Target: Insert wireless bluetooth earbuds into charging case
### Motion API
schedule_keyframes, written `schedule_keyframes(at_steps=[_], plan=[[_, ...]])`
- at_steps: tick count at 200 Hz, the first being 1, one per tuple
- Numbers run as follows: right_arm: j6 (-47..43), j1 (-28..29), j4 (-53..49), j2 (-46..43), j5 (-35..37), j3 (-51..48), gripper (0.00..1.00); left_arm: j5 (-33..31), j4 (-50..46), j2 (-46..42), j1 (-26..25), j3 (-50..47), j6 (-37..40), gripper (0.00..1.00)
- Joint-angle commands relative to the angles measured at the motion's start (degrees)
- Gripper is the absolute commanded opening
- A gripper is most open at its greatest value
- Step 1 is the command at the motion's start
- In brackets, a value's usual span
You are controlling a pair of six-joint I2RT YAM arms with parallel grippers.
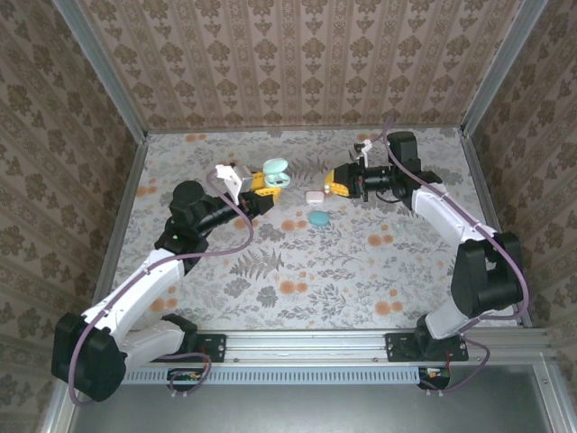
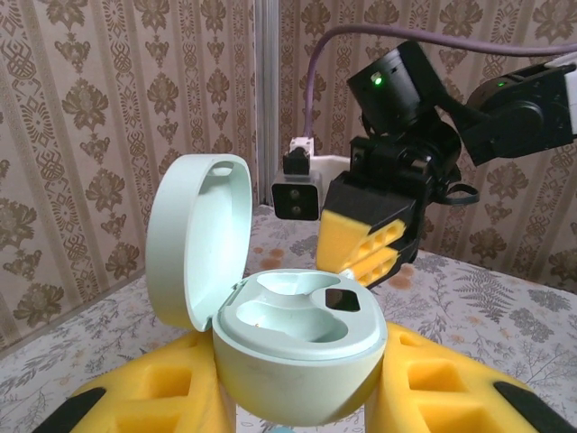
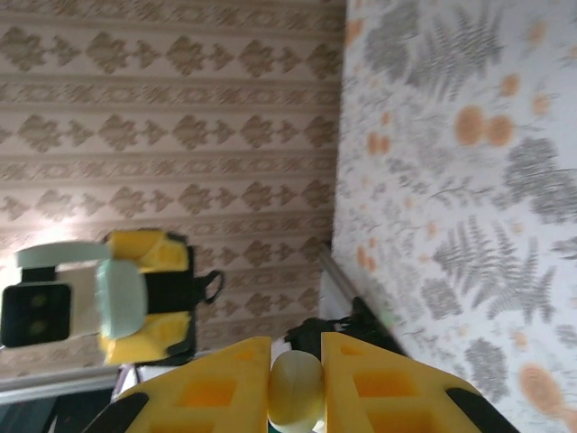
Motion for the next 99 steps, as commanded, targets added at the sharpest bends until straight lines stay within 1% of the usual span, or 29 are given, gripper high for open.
schedule_keyframes(at_steps=[1, 24, 50, 78, 82, 99], plan=[[6.9, 1.04, 6.19, -2.42, -4.99, 0.48, 0.21, 3.14, 1.78, -1.14, 0.56, -0.1, 0.07, 0.25], [7.24, 2.16, 4.95, -3.09, -3.74, 1.77, 0.21, 3.76, 1.77, -0.97, 0.58, -0.1, 0.33, 0.25], [7.54, 3.65, 6.19, -5.69, 0.49, 2.7, 0.21, 4.85, 1.95, -0.53, 0.49, -0.01, 0.85, 0.25], [5.79, 6.87, 8.46, -8.9, 7.68, 3.51, 0.21, 5.18, 2.82, -0.04, 0.19, -0.2, 1.91, 0.26], [5.26, 7.4, 8.46, -10.79, 8.74, 3.76, 0.21, 5.17, 2.83, 0.07, 0.07, -0.19, 2.22, 0.26], [1.51, 10.62, 7.8, -12.31, 12.88, 4.8, 0.21, 5.15, 3.17, 0.56, -0.45, -0.27, 3.51, 0.25]])
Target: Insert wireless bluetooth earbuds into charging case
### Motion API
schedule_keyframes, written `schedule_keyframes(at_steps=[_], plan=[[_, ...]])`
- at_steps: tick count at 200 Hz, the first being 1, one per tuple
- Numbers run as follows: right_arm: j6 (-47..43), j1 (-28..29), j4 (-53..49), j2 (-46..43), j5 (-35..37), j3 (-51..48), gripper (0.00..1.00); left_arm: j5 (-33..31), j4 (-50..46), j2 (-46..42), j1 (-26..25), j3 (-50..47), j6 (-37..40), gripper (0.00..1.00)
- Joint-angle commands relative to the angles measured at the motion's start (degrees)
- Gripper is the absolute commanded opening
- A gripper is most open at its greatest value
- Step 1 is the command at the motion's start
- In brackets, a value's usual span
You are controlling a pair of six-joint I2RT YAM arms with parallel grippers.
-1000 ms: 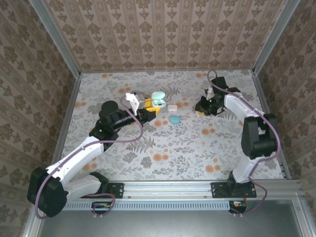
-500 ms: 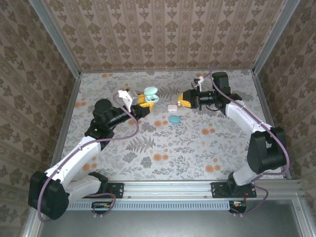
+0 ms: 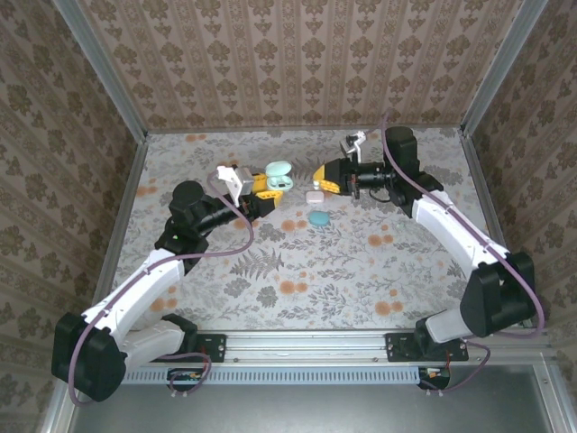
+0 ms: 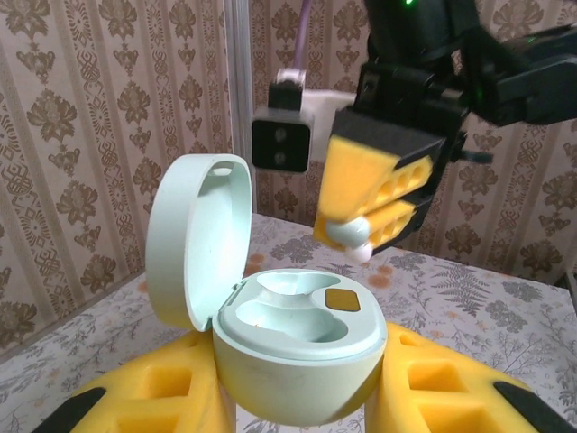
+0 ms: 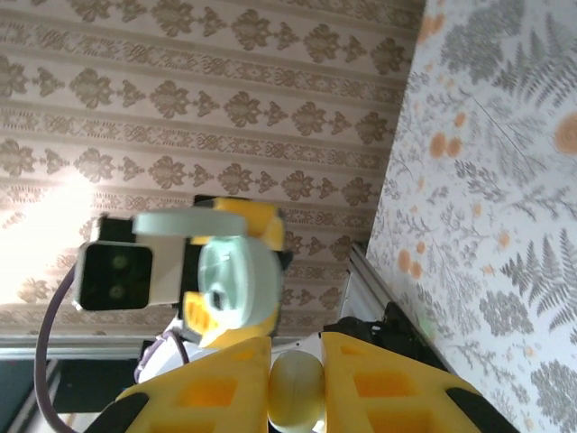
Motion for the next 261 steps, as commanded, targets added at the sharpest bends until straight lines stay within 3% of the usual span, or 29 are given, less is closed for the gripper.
schedule_keyframes(at_steps=[1, 93, 261], plan=[[-4.45, 3.8, 2.4, -4.56, 7.44, 3.68, 0.21, 1.59, 2.37, 0.52, -0.44, -0.25, 2.72, 0.26], [-16.66, 14.14, -5.16, -5.86, 24.74, 6.76, 0.21, 0.62, 2.46, 2.28, -2.78, 0.91, 3.84, 0.25], [-16.77, 18.06, -6.96, -1.83, 28.85, 8.22, 0.21, -1.24, 3.12, 2.49, -3.79, 1.1, 3.49, 0.25]])
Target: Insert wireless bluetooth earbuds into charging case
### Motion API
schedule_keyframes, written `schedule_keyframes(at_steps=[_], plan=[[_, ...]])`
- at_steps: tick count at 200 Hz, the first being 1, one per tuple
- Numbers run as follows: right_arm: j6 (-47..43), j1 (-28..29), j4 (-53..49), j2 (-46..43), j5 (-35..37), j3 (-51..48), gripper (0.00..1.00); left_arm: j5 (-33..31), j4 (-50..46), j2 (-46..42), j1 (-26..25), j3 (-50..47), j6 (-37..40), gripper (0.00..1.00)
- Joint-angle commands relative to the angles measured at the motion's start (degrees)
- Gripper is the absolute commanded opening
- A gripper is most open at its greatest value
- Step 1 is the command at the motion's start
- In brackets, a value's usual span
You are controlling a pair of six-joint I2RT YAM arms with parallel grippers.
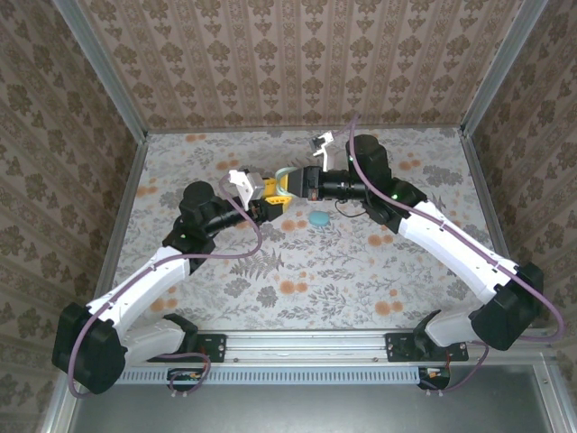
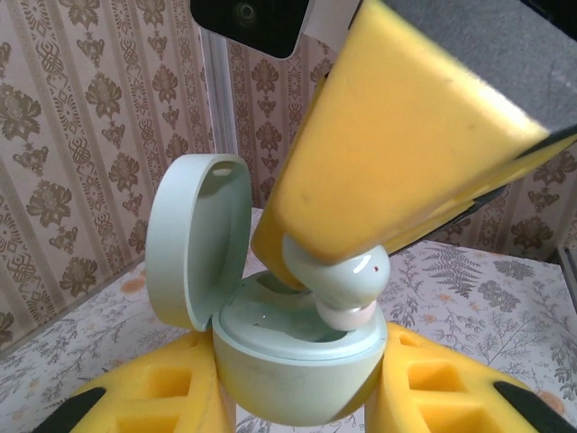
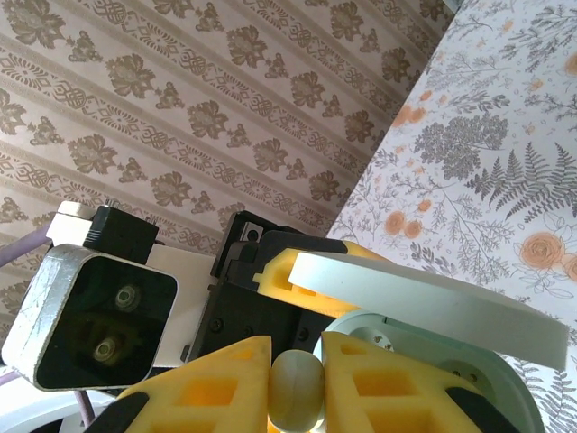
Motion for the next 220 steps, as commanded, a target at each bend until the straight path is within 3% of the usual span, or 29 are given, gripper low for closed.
schedule_keyframes(at_steps=[1, 108, 220], plan=[[-0.09, 0.44, 0.66, 0.28, 1.21, 1.46, 0.21, -0.23, 2.77, 0.11, -0.36, 1.08, 0.44, 0.26], [2.76, 1.32, 5.64, 0.28, 5.67, -0.41, 0.21, -1.02, 3.37, 0.11, -0.62, 1.31, 0.07, 0.26], [1.23, 2.24, 0.94, 1.46, 6.17, 0.24, 0.21, -3.5, 4.45, -0.16, -0.71, 1.11, -0.7, 0.26]])
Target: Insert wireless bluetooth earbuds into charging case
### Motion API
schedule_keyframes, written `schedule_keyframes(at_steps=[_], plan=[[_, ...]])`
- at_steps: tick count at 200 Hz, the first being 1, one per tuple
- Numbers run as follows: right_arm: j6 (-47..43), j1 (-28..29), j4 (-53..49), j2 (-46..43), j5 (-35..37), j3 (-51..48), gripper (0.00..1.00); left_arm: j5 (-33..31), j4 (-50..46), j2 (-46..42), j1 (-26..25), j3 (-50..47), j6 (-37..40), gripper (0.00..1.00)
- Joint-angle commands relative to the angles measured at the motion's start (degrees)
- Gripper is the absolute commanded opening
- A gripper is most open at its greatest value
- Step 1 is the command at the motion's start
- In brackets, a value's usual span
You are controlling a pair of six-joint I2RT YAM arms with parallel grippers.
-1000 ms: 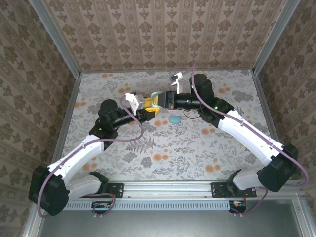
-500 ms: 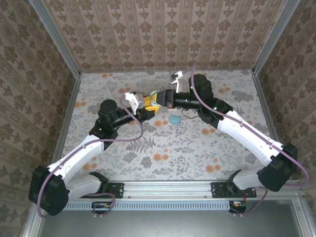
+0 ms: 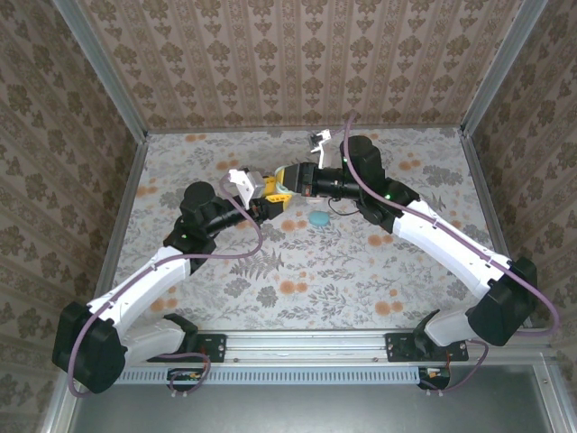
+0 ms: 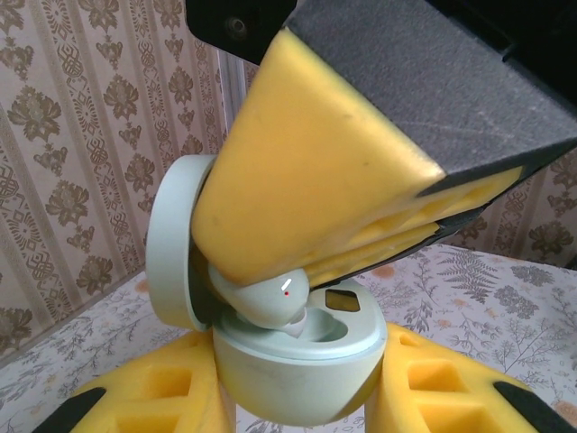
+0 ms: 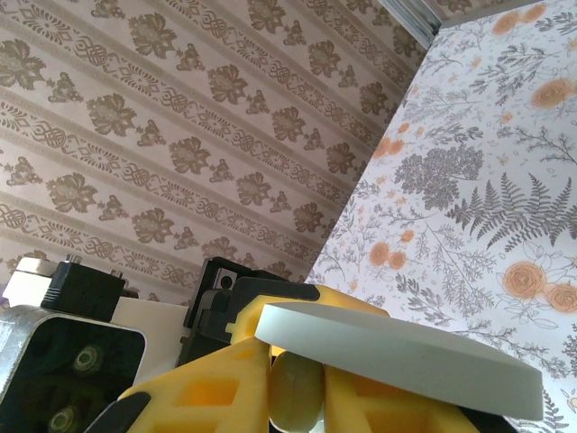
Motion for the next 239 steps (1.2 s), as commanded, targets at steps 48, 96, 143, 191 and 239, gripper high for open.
schedule_keyframes(at_steps=[48, 96, 143, 191, 239], plan=[[-0.74, 1.01, -3.04, -0.75, 0.11, 0.7, 0.21, -1.67, 3.42, -0.11, -0.27, 1.1, -0.4, 0.25], [-1.24, 1.08, -4.14, -2.76, 0.8, 1.14, 0.21, -2.2, 3.48, -0.27, -0.27, 1.06, -0.42, 0.25], [-0.97, 1.08, -4.1, -2.96, 0.58, 1.23, 0.21, -2.07, 3.28, -0.53, -0.27, 1.07, -0.42, 0.26], [0.39, 1.26, -3.09, -1.83, 1.11, 0.97, 0.21, -0.99, 3.78, -0.69, -0.27, 1.12, -0.58, 0.26], [-0.72, 1.27, -5.81, -1.54, 4.41, 1.89, 0.22, 0.45, 3.8, -0.85, -0.27, 1.45, -0.58, 0.26]])
